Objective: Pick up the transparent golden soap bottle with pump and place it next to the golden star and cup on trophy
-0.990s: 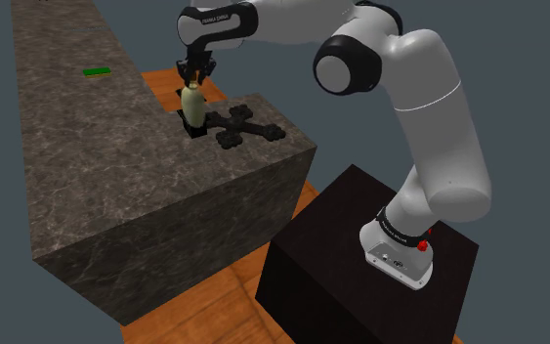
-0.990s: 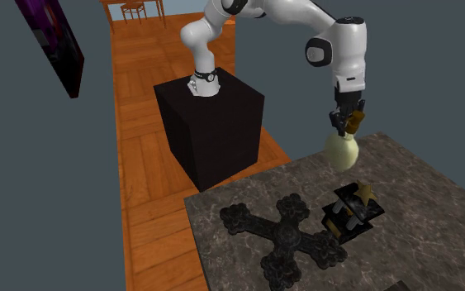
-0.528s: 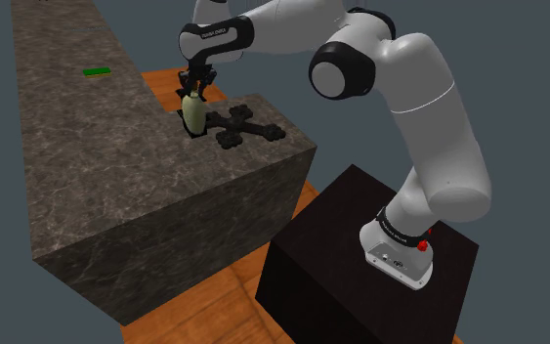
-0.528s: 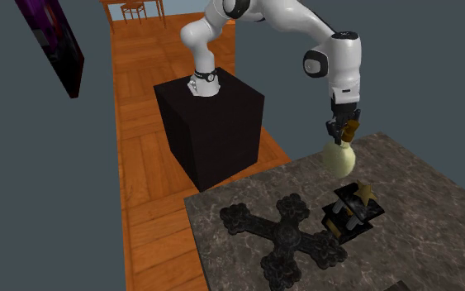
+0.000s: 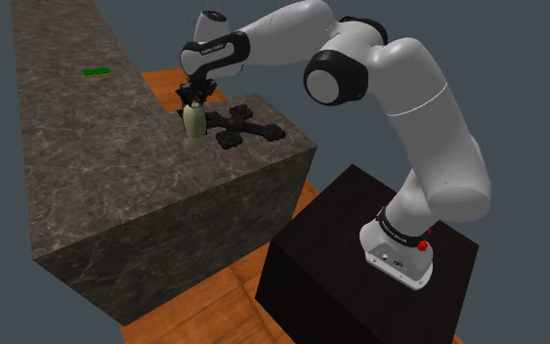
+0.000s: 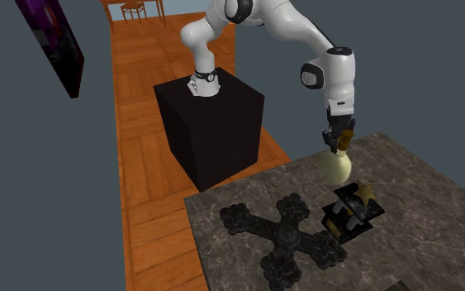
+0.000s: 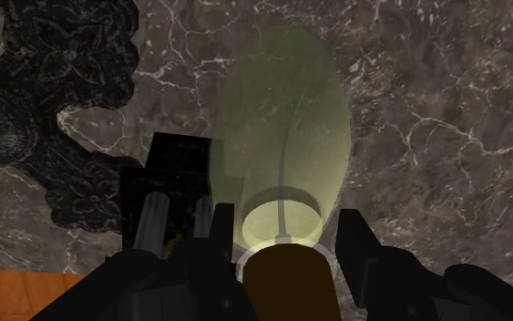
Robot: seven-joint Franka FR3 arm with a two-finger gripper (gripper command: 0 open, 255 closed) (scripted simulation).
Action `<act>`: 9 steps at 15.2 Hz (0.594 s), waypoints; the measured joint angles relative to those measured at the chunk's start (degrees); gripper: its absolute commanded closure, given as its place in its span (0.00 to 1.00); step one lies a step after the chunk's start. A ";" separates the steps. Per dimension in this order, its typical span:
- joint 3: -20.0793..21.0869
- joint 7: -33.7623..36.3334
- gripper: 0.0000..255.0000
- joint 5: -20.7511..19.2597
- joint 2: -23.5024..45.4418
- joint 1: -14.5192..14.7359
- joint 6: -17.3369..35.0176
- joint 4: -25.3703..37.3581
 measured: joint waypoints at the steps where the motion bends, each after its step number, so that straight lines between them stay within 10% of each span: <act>1: 0.14 -0.06 1.00 0.11 0.57 -0.11 0.34 0.24; 9: 1.23 -0.82 1.00 1.03 4.46 -0.86 3.51 1.04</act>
